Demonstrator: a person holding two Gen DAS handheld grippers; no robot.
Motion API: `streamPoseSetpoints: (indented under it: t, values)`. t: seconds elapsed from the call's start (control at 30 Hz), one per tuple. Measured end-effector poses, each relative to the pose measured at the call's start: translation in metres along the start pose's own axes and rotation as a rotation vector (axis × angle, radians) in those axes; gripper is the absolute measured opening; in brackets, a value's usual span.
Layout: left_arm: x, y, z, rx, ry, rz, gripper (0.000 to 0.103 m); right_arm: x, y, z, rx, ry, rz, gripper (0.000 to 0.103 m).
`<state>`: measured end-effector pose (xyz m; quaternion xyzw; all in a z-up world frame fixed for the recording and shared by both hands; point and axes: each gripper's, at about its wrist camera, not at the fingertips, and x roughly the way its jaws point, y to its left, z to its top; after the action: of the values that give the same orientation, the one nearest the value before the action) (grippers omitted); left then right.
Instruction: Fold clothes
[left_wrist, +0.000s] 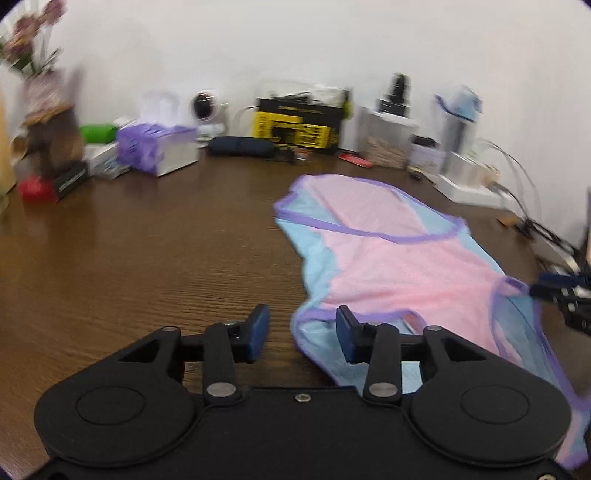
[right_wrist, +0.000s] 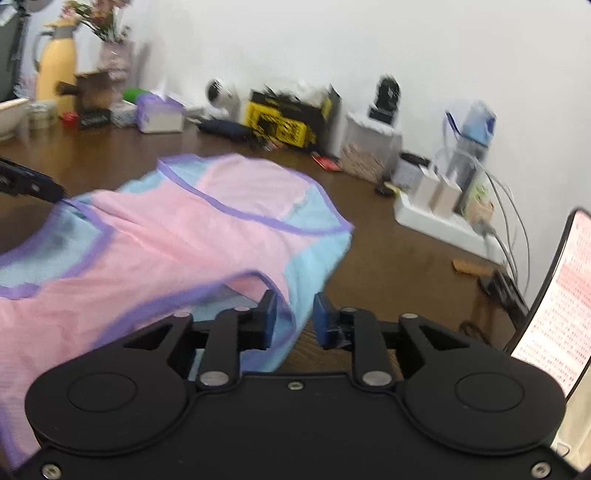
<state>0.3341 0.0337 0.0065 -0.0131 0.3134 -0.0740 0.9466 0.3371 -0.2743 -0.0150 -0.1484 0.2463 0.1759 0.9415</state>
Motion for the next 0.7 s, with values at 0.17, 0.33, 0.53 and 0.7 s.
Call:
streamPoseSetpoints:
  t: [0.17, 0.33, 0.53, 0.7]
  values:
    - [0.005, -0.014, -0.013, 0.053, 0.041, 0.047, 0.013, -0.012, 0.02, -0.009, -0.025, 0.033, 0.066, 0.039]
    - [0.0, -0.011, -0.031, 0.065, 0.014, 0.103, 0.0, -0.015, 0.02, -0.028, 0.009, 0.068, 0.048, 0.037]
    - [-0.009, -0.002, -0.033, 0.027, 0.017, 0.13, 0.0, -0.026, 0.011, -0.04, 0.088, 0.079, 0.031, 0.005]
    - [-0.022, 0.003, -0.029, -0.044, 0.02, 0.014, 0.005, -0.029, -0.001, -0.045, 0.164, 0.075, 0.018, 0.012]
